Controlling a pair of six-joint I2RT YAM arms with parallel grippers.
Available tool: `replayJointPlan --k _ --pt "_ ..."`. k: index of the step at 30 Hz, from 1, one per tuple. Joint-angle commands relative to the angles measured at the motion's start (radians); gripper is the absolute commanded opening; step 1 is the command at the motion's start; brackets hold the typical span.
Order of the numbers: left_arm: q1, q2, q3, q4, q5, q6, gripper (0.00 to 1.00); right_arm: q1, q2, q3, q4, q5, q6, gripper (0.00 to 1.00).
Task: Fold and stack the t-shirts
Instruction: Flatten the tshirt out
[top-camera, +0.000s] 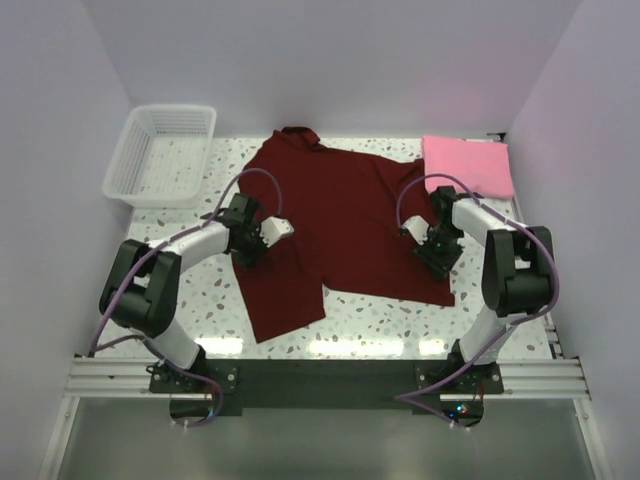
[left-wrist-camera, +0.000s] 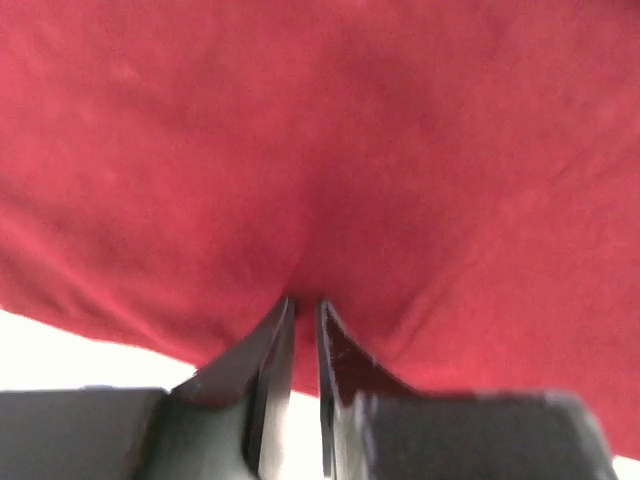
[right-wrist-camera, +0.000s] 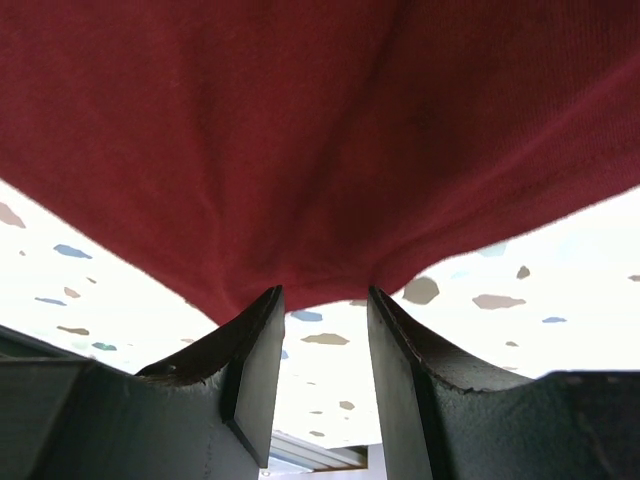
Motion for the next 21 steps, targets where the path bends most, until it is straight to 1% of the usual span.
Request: replayJointPlan --k 1,3,6,8,10,12,13,15,16,17,19,21 --pt "0.003 0.029 -0.061 0.042 -0.123 0.058 0.19 -0.004 0.044 0.020 0.025 0.040 0.018 0.42" --pt "0.003 0.040 -0.098 0.014 -0.126 0.078 0.18 -0.004 0.052 0.006 0.042 0.077 0.015 0.42" --pt "0.003 -0.004 -0.158 -0.044 -0.132 0.096 0.14 -0.002 0.044 -0.007 0.033 0.095 0.004 0.42" --pt "0.003 -0.071 -0.210 -0.079 -0.132 0.115 0.12 0.002 0.017 -0.010 0.004 0.094 0.003 0.42" --pt "0.003 -0.134 -0.239 -0.156 -0.131 0.124 0.11 0.009 -0.005 -0.013 -0.024 0.078 0.000 0.43" --pt "0.003 -0.177 -0.264 -0.251 -0.105 0.150 0.09 0.024 -0.038 -0.019 -0.071 0.063 -0.011 0.43" --pt "0.001 -0.220 -0.265 -0.283 -0.068 0.162 0.09 0.027 -0.048 -0.019 -0.094 0.039 -0.020 0.43" --pt "0.001 -0.254 -0.242 -0.380 -0.022 0.197 0.09 0.029 -0.074 -0.007 -0.168 0.011 -0.045 0.43" --pt "0.001 -0.272 -0.204 -0.403 0.016 0.208 0.10 0.029 -0.078 0.003 -0.186 -0.004 -0.051 0.43" --pt "0.001 -0.279 -0.180 -0.415 0.026 0.207 0.11 0.027 -0.086 0.028 -0.197 -0.005 -0.051 0.43" --pt "0.004 -0.276 -0.127 -0.408 0.026 0.196 0.14 0.027 -0.085 0.062 -0.196 -0.005 -0.039 0.43" --pt "0.009 -0.253 -0.043 -0.368 0.029 0.161 0.18 0.027 -0.066 0.117 -0.191 -0.021 -0.007 0.43"
